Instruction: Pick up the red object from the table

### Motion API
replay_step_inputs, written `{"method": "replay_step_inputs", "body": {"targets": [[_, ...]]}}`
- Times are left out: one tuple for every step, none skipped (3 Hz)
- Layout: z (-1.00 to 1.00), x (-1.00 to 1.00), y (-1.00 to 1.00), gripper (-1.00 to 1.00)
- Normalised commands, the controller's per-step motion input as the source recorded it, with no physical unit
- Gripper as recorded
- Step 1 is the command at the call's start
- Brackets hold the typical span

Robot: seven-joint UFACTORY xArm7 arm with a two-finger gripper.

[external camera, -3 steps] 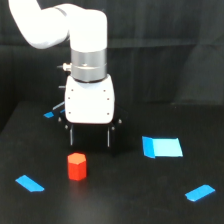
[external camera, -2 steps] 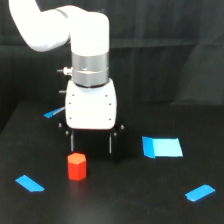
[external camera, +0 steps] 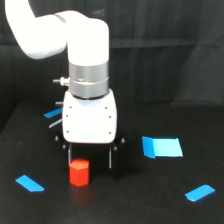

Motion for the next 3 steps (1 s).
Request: {"method": "replay_step_inputs", "body": {"targets": [[-0.44, -0.08, -0.28, 0.51], [-0.28, -0.04, -0.03, -1.00], [-0.05, -0.02, -0.04, -1.00]]}}
